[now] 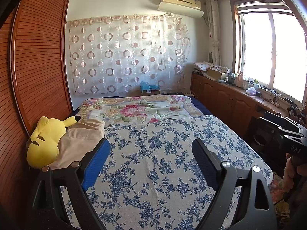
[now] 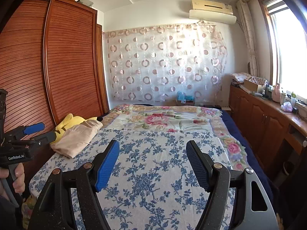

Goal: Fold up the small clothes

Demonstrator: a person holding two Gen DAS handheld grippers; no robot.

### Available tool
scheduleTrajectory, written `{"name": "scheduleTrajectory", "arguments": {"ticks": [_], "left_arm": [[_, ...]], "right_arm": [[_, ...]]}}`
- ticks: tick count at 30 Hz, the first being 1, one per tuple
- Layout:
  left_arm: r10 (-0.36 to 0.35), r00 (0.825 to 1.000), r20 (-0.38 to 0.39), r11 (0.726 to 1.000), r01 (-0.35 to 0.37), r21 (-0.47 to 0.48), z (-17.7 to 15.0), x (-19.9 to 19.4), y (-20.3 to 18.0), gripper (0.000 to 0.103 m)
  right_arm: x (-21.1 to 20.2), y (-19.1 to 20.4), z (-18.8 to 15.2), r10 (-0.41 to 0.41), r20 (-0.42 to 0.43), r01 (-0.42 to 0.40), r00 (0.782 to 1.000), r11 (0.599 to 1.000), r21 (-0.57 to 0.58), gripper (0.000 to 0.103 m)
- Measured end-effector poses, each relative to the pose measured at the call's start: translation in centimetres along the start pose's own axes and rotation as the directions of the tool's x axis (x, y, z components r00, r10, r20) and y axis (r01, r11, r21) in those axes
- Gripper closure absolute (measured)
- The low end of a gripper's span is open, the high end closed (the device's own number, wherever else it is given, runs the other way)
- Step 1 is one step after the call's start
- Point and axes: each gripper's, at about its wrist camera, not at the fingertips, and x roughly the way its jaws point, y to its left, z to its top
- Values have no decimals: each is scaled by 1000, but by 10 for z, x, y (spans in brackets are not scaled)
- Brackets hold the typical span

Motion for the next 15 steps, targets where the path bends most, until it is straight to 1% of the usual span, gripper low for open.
{"name": "scheduleTrajectory", "arguments": {"ticks": [4, 5, 15], "left_arm": [[9, 1000, 6, 1000, -9, -3, 0, -3, -1, 15], [8, 1000, 6, 1000, -8, -3, 0, -3, -1, 15], [8, 1000, 4, 1000, -8, -2, -1, -3, -1, 15]], "right_arm": [[-3, 4, -3, -3, 1, 3, 1000, 1000, 6, 29], [2, -1, 1, -5, -1, 5, 1000, 1000, 10, 29], [11, -9, 7, 1, -3, -1, 1000, 1000, 16, 29]]}}
